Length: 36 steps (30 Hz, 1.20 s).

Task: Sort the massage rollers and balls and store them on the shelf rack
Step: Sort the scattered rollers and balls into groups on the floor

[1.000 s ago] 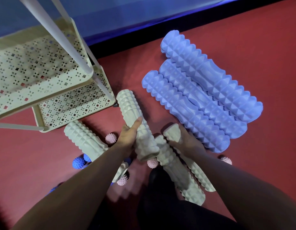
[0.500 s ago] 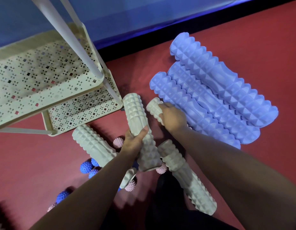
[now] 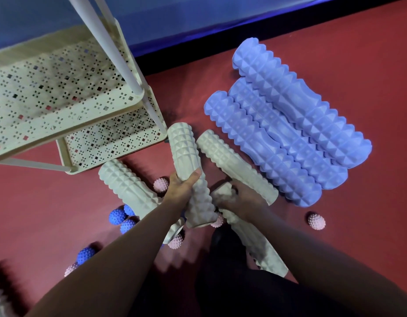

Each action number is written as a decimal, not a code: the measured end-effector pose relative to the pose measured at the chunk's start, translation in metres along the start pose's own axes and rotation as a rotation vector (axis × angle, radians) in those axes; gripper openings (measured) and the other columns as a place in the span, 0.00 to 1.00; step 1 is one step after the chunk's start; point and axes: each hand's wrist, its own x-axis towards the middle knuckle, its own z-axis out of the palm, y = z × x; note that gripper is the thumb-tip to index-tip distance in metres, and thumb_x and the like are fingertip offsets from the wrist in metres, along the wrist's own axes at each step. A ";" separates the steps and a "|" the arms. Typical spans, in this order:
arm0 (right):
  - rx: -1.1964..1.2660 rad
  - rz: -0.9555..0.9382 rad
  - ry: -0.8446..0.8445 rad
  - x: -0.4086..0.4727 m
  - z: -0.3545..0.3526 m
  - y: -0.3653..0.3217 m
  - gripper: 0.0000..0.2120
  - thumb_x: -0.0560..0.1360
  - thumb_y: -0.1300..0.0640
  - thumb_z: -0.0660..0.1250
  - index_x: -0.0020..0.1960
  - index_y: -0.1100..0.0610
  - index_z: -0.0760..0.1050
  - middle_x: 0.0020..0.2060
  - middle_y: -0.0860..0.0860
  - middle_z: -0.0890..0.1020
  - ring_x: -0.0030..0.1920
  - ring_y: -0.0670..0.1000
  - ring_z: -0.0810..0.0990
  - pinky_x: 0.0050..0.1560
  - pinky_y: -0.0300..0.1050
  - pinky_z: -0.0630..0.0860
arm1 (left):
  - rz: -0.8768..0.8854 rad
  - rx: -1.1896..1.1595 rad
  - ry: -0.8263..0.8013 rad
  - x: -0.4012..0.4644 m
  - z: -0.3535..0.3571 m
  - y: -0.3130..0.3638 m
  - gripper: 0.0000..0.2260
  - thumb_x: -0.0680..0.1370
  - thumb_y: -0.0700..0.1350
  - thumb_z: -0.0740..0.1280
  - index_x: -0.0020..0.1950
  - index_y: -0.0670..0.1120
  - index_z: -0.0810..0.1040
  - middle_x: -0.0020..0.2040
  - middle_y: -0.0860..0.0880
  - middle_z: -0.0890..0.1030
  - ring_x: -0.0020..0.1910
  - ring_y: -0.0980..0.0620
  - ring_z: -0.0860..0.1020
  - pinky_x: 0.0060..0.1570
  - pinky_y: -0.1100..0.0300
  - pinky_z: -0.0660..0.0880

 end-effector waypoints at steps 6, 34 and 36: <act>-0.124 -0.009 -0.112 -0.017 0.014 0.039 0.50 0.56 0.34 0.77 0.73 0.49 0.65 0.65 0.47 0.76 0.66 0.54 0.76 0.63 0.54 0.75 | -0.003 0.013 -0.011 -0.004 -0.005 -0.007 0.30 0.72 0.58 0.77 0.67 0.45 0.71 0.57 0.43 0.83 0.52 0.44 0.85 0.50 0.48 0.83; 0.147 -0.085 0.219 0.014 -0.117 -0.005 0.47 0.64 0.36 0.78 0.76 0.41 0.58 0.60 0.37 0.71 0.57 0.43 0.72 0.54 0.40 0.68 | -0.055 0.228 0.027 -0.007 0.115 -0.024 0.40 0.76 0.51 0.73 0.74 0.40 0.49 0.65 0.43 0.75 0.60 0.45 0.78 0.59 0.51 0.77; 0.131 -0.099 0.234 0.016 -0.115 -0.008 0.48 0.63 0.36 0.78 0.76 0.43 0.59 0.58 0.37 0.72 0.56 0.43 0.73 0.53 0.39 0.68 | -0.047 0.317 0.044 -0.010 0.114 -0.027 0.44 0.75 0.55 0.74 0.75 0.41 0.46 0.69 0.42 0.71 0.66 0.43 0.74 0.66 0.49 0.73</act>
